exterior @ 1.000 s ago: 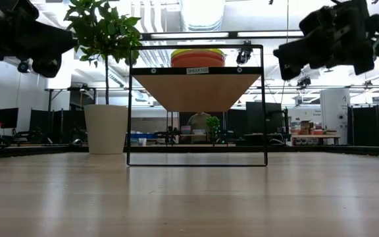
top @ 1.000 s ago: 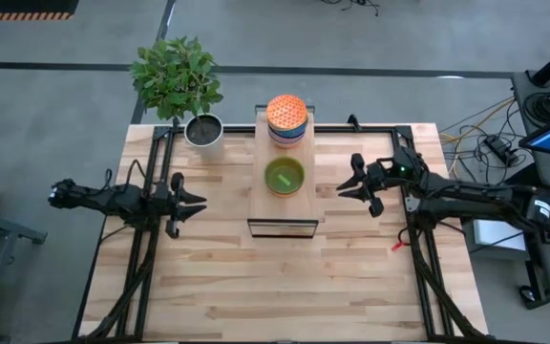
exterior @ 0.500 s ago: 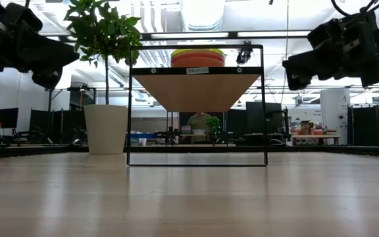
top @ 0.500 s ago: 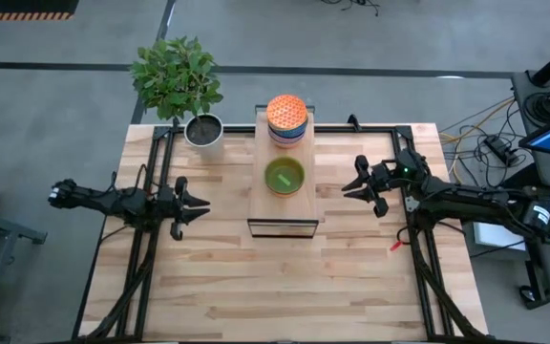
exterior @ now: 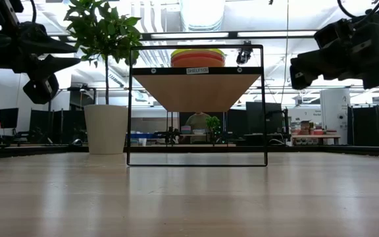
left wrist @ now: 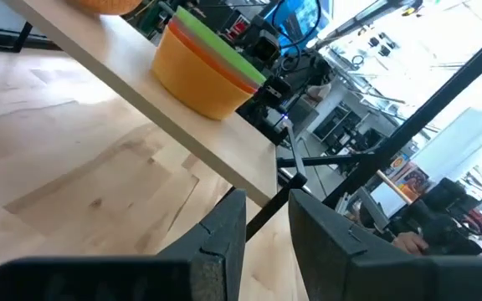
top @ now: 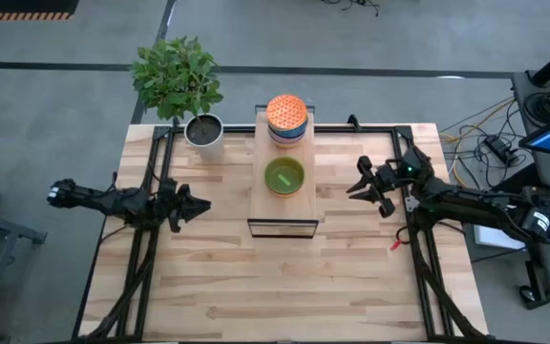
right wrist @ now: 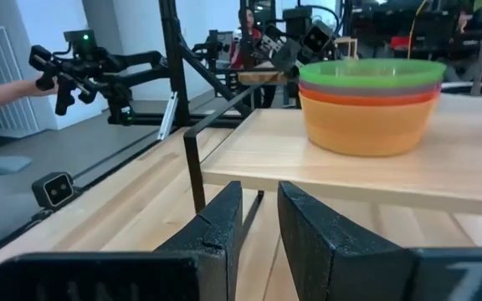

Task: Place and stack bowls onto a shelf
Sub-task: Return to Home Position

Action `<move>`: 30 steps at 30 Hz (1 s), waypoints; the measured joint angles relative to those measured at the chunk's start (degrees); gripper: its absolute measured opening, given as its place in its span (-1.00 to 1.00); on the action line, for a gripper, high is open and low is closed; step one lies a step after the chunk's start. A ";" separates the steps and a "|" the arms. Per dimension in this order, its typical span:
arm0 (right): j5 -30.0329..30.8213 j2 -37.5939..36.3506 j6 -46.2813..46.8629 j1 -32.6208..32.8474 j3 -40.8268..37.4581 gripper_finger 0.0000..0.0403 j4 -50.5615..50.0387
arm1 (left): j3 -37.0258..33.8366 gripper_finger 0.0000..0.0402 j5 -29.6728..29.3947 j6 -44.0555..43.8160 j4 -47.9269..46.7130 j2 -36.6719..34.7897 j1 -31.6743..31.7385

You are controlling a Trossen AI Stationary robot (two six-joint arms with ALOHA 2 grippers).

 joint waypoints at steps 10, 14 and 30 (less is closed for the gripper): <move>0.06 -6.88 -0.11 -1.46 -0.71 -0.66 -0.04 | 0.00 -0.62 0.04 0.09 -0.01 0.45 0.00; 0.06 -10.98 1.34 -3.32 -2.20 -0.66 -0.06 | 0.00 -0.62 0.02 5.42 -0.02 0.45 0.00; 2.95 -19.13 7.71 -5.35 -5.53 -0.66 -11.61 | -0.02 -0.62 0.00 9.14 0.21 0.47 0.00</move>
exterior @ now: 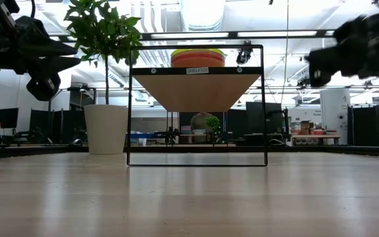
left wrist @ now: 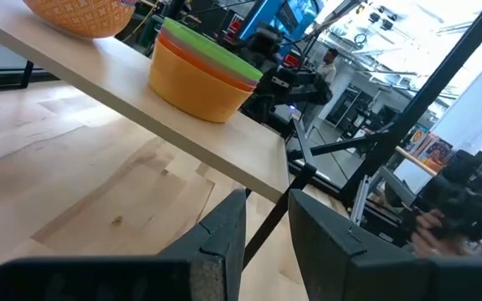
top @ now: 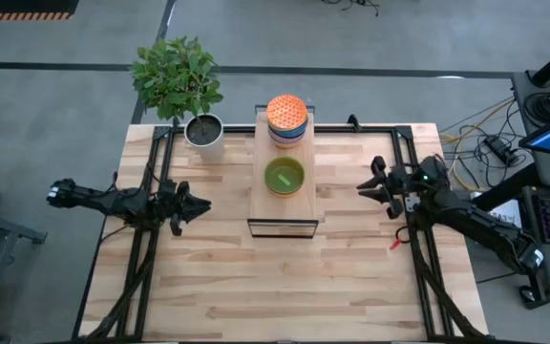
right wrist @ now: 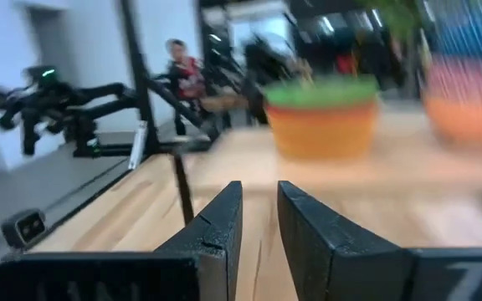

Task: Place and stack bowls onto a shelf
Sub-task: Return to Home Position

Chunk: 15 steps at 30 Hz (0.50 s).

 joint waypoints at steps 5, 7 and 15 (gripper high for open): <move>2.08 0.02 8.92 0.02 0.00 -0.66 -10.11 | 0.00 -0.62 0.00 -0.02 0.03 0.01 0.00; 2.09 0.04 12.58 0.02 0.00 -0.66 -13.69 | 0.00 -0.62 0.00 -0.02 0.04 -0.01 0.00; 7.57 -1.15 -3.11 7.43 -0.04 -0.66 -14.64 | 0.00 -0.62 -0.02 -0.02 0.10 0.02 0.00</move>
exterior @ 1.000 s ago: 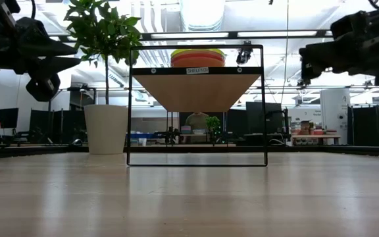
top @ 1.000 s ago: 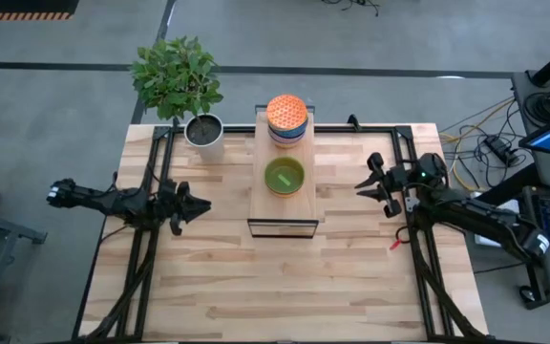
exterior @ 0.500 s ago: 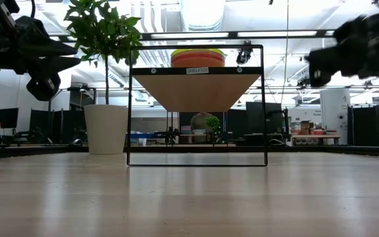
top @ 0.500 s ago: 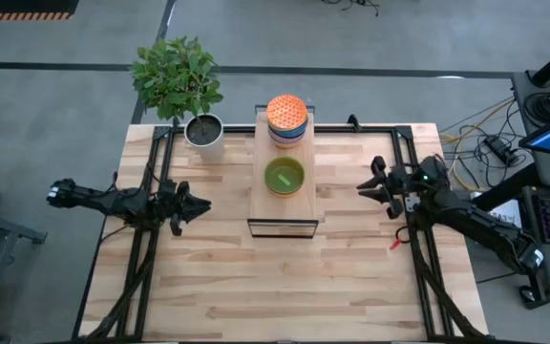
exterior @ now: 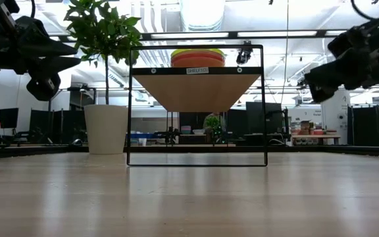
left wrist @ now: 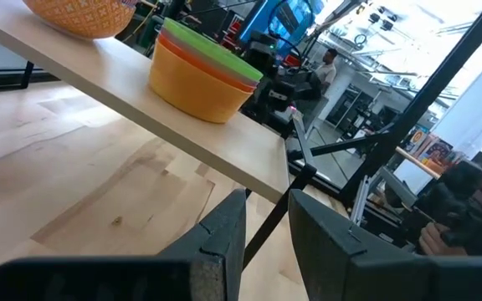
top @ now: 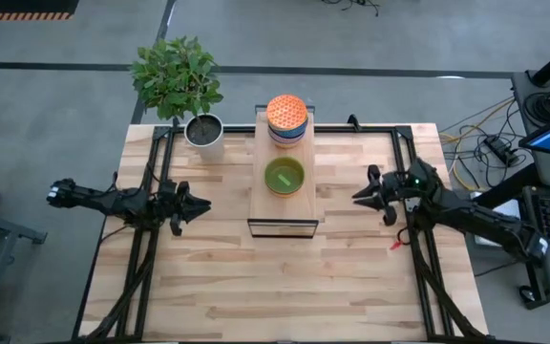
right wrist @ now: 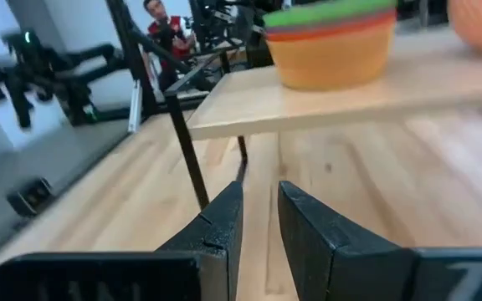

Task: Place and stack bowls onto a shelf
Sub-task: Return to Home Position

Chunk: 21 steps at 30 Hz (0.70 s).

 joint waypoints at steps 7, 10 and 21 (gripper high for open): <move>21.65 -2.80 -6.27 15.51 -0.02 -0.66 -0.09 | -0.02 -0.62 0.00 -0.02 0.04 0.36 -0.01; 33.98 -5.62 -7.59 20.97 -0.02 -0.66 -1.96 | -0.02 -0.62 0.00 -0.02 0.04 0.60 0.00; 42.31 -19.70 -17.41 26.85 -0.04 -0.66 -12.84 | -0.02 -0.62 0.00 -0.02 0.04 0.62 0.00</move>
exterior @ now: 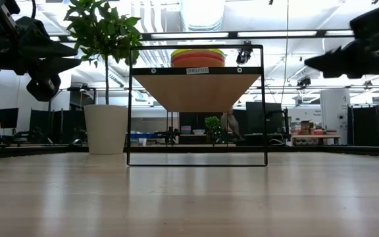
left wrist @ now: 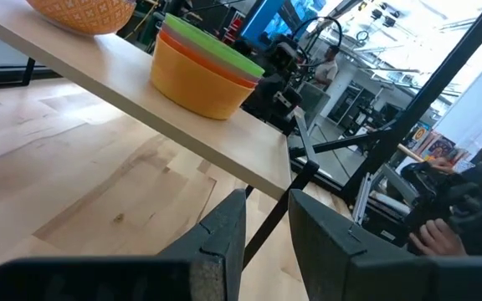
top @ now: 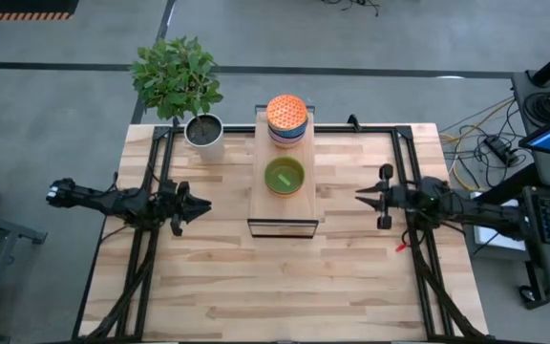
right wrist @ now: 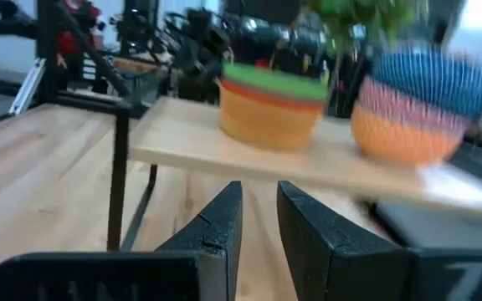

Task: Place and stack bowls onto a shelf
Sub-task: Return to Home Position

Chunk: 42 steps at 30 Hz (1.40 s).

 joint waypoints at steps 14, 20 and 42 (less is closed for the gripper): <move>0.13 -2.76 -3.25 5.79 -0.02 -0.66 0.56 | 0.00 -0.62 0.00 0.00 0.00 0.00 0.00; 0.15 -1.48 0.27 5.77 -0.02 -0.66 0.80 | 0.00 -0.62 0.00 0.00 0.00 0.00 0.00; 0.17 -0.88 0.24 5.77 -0.02 -0.66 0.85 | 0.00 -0.62 0.00 0.00 0.00 0.00 0.00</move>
